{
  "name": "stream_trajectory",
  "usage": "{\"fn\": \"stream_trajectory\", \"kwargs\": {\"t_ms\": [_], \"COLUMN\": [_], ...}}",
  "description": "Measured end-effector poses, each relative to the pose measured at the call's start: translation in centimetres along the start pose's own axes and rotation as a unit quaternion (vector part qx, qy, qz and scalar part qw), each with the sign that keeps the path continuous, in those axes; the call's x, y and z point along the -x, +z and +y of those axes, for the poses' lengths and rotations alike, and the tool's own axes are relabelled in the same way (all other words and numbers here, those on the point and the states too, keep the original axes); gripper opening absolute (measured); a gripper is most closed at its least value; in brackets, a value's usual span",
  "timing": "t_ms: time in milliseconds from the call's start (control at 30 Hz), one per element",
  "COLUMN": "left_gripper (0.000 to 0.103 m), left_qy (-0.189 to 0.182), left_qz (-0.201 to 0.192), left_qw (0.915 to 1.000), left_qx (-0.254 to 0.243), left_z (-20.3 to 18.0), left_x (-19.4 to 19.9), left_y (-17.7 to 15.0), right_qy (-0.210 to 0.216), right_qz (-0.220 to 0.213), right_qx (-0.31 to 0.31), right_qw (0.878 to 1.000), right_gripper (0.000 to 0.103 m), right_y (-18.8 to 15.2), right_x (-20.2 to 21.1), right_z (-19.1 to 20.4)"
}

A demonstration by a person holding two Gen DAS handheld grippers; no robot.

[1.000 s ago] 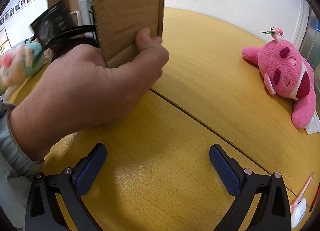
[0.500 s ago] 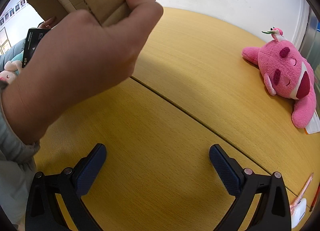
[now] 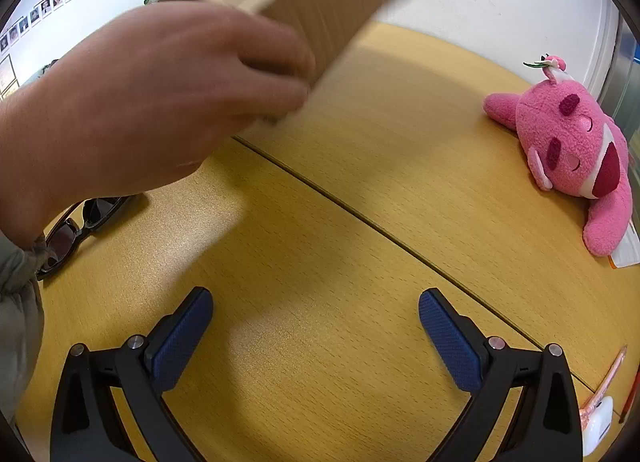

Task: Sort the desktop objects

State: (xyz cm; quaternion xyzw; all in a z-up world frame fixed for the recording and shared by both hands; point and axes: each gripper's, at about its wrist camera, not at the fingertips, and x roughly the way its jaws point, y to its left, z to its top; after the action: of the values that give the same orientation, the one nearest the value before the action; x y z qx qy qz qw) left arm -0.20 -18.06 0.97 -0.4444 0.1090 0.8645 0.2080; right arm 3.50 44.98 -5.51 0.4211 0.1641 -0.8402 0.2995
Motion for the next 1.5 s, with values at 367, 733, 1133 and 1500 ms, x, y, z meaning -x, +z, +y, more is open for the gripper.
{"fn": "stream_trajectory", "kwargs": {"t_ms": [367,733,1133,1500], "left_gripper": [0.103,0.103,0.103,0.103], "left_qy": [0.0,0.0,0.001,0.009], "left_qz": [0.0,-0.001,-0.001,-0.003], "left_qw": [1.0,1.0,1.0,0.9999], "left_qx": [0.0,0.0,0.001,0.011], "left_z": [-0.1,0.0,0.2,0.7], "left_x": [0.7,0.6,0.1,-0.9], "left_y": [0.7,1.1,1.3,0.5], "right_qy": [0.0,-0.001,-0.002,-0.142], "right_qz": [0.0,-0.001,0.0,0.005], "right_qx": [0.0,-0.001,-0.003,-0.193], "right_qw": [1.0,1.0,1.0,0.971], "right_gripper": [0.103,0.103,0.103,0.103], "right_y": [-0.1,-0.3,0.3,1.5], "right_x": [0.0,0.2,0.0,-0.2], "right_z": [-0.1,-0.2,-0.3,1.4]}}
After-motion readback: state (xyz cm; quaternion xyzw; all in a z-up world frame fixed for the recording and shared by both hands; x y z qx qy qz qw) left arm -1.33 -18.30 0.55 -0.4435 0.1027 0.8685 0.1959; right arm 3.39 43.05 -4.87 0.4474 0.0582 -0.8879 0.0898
